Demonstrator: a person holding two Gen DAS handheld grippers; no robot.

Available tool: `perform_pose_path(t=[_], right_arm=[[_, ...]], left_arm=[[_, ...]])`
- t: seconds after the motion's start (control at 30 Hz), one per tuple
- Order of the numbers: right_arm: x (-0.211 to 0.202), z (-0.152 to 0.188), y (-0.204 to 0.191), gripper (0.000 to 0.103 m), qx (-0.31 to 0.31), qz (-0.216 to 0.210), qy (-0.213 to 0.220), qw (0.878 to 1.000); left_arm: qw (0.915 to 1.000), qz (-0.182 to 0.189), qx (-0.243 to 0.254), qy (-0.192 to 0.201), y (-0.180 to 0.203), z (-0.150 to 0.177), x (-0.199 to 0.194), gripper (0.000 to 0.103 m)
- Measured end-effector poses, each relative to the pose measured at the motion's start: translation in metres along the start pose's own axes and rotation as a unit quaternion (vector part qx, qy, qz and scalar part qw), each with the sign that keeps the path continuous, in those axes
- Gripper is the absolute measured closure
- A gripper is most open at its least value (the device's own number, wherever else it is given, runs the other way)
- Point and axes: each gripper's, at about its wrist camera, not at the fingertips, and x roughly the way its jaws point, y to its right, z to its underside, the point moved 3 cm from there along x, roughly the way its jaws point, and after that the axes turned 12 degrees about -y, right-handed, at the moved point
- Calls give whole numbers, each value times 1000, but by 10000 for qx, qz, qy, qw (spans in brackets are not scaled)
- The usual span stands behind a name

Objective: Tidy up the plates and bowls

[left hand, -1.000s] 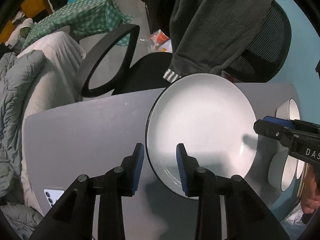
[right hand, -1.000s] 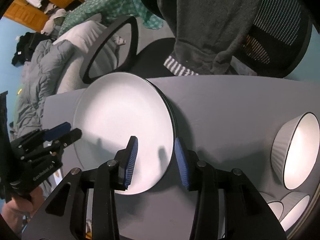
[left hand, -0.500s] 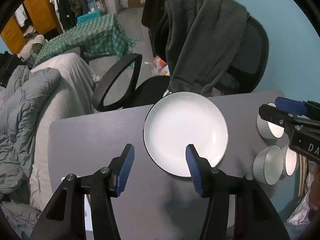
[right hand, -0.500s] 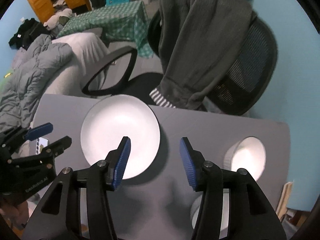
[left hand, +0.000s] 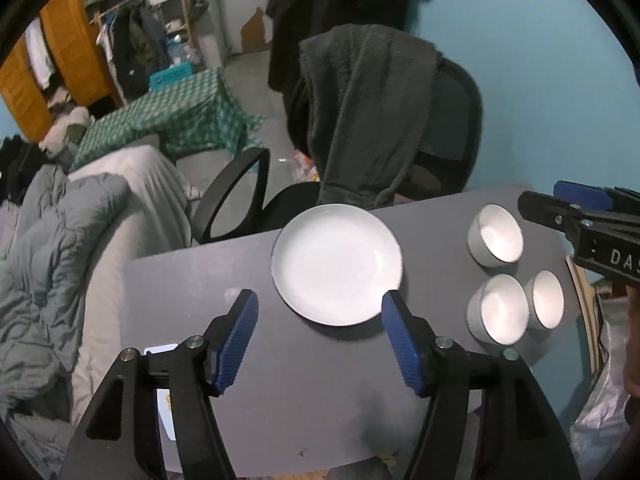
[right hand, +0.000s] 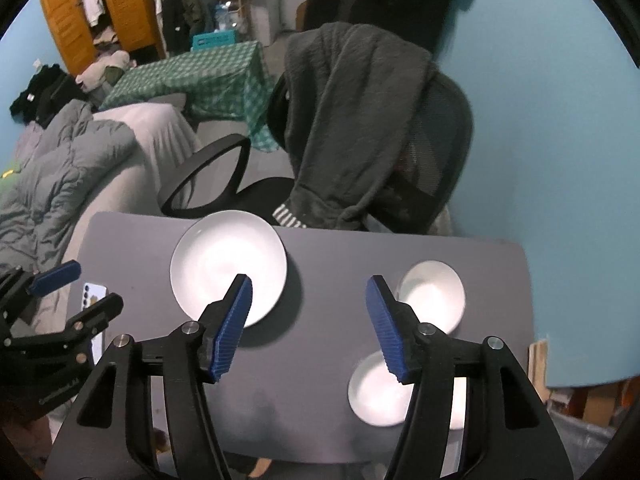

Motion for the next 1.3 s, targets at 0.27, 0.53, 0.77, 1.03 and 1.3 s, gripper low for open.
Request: perform_pose_path(t=[0.27, 0.53, 0.77, 1.03, 1.3], right_arm=[[-28, 24, 19, 40, 424, 39, 102, 9990], [-48, 43, 38, 40, 783, 217, 238, 9964], [-54, 64, 55, 40, 1114, 252, 264, 9931], [-56, 80, 68, 40, 1441, 312, 202, 9889], [-60, 92, 86, 40, 1707, 461, 114, 9842]], left_arm=[[9992, 255, 314, 51, 29, 10, -19, 30], [9976, 504, 480, -47, 50, 17, -22, 30], [9957, 575, 723, -86, 63, 20, -21, 30], [9935, 682, 905, -132, 72, 17, -19, 30], [9895, 770, 1211, -189, 94, 10, -18, 30]])
